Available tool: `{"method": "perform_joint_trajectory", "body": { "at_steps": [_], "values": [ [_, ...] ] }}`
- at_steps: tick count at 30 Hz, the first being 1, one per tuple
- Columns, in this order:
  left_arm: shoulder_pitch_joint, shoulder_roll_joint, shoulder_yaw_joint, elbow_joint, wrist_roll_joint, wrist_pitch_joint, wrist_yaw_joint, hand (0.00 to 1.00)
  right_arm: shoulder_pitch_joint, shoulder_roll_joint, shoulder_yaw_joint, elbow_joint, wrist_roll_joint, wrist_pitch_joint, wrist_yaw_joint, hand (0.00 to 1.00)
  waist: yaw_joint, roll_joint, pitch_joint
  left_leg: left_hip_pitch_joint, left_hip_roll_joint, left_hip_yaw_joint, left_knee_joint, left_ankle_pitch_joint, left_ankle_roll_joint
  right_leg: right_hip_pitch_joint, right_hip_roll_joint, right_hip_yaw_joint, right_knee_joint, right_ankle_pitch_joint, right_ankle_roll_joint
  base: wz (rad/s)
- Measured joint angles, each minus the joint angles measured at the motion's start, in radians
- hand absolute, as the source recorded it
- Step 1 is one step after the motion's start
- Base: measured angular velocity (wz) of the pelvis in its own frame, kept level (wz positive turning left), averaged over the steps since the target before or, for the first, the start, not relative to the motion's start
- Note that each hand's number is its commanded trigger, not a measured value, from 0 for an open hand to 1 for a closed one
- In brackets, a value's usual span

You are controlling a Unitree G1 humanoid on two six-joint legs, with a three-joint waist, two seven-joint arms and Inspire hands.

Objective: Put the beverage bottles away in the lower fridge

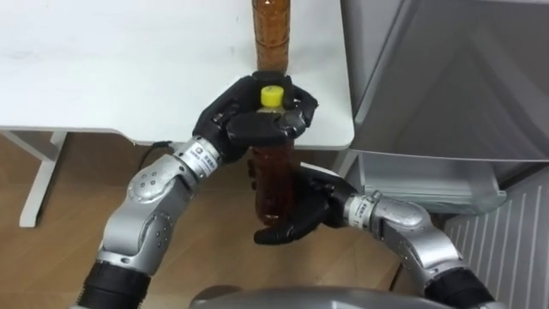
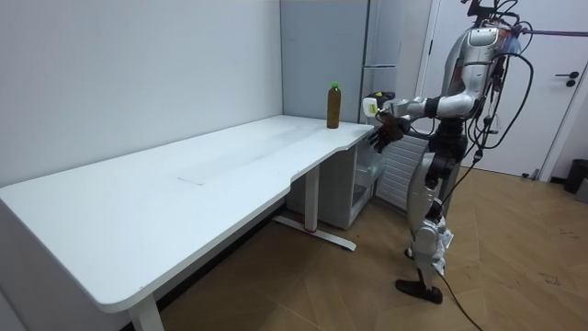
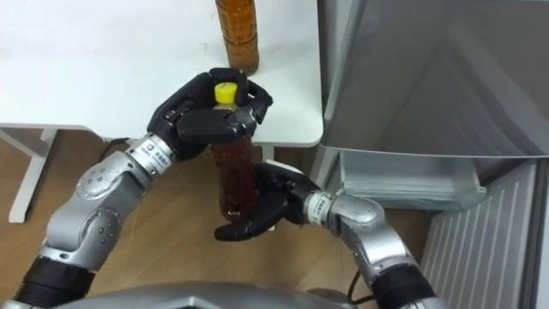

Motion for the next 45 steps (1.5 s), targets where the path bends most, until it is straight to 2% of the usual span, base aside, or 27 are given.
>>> {"method": "perform_joint_trajectory", "body": {
  "at_steps": [2, 9, 14, 19, 20, 21, 36, 45],
  "values": [
    [0.005, 0.001, -0.031, 0.001, 0.0, 0.0, -0.011, 1.0, 0.0, 0.004, 0.006, 0.0, 0.038, 0.0, 0.005, 0.0, 0.004, -0.002, 0.0001, 0.0, 0.0, 0.001, 0.001, 0.0, 0.0, 0.001, 0.0, 0.0, 0.0, 0.0, 0.0, 0.0],
    [0.006, 0.008, -0.042, 0.001, 0.02, 0.0, -0.014, 1.0, 0.0, -0.002, 0.022, 0.001, 0.092, 0.014, 0.004, 0.0, 0.004, 0.001, 0.002, -0.01, 0.0, -0.003, 0.014, 0.0, 0.0, -0.003, 0.0, -0.01, -0.001, 0.0, 0.0, 0.03],
    [0.007, 0.008, -0.052, 0.021, 0.023, 0.0, -0.015, 1.0, 0.001, -0.017, 0.04, 0.001, 0.139, 0.014, 0.0, 0.0, 0.005, 0.017, 0.0036, -0.007, 0.0, -0.003, 0.008, 0.0, 0.0, -0.001, 0.001, -0.009, -0.001, 0.0, 0.0, 0.0],
    [0.012, 0.009, -0.069, 0.021, 0.069, 0.0, -0.016, 1.0, 0.001, -0.018, 0.042, 0.0, 0.187, 0.014, 0.0, 0.02, 0.005, 0.022, 0.002, -0.011, 0.0, -0.003, 0.0, 0.0, 0.0, -0.007, 0.001, -0.008, 0.0, 0.0, 0.0, 0.0],
    [0.012, 0.009, -0.069, 0.021, 0.077, 0.0, -0.019, 1.0, 0.001, -0.021, 0.045, 0.001, 0.206, 0.015, 0.0, 0.69, 0.004, 0.022, 0.002, -0.01, 0.0, -0.003, 0.001, 0.0, 0.0, -0.008, 0.001, -0.008, 0.0, 0.0, 0.0, 0.0],
    [0.012, 0.009, -0.069, 0.021, 0.079, 0.0, -0.02, 1.0, 0.001, -0.022, 0.046, 0.0, 0.213, 0.015, 0.0, 1.0, 0.004, 0.022, 0.0019, -0.01, 0.0, -0.003, 0.001, 0.0, 0.0, -0.008, 0.001, -0.009, 0.0, 0.0, 0.0, 0.0],
    [0.012, 0.013, -0.069, 0.03, 0.099, 0.002, -0.028, 1.0, 0.001, -0.046, 0.083, 0.0, 0.249, 0.012, -0.002, 1.0, 0.005, 0.02, 0.0008, -0.009, 0.0, -0.003, 0.003, 0.0, 0.0, -0.008, 0.001, -0.009, 0.0, 0.0, 0.0, 0.0],
    [0.012, 0.008, -0.068, 0.03, 0.086, 0.004, -0.01, 1.0, 0.009, -0.045, 0.089, 0.001, 0.27, 0.011, -0.003, 1.0, 0.006, 0.006, -0.0078, -0.009, 0.0, -0.003, 0.003, 0.0, 0.0, -0.007, 0.001, -0.006, 0.0, 0.0, 0.0, 0.0]
  ]
}}
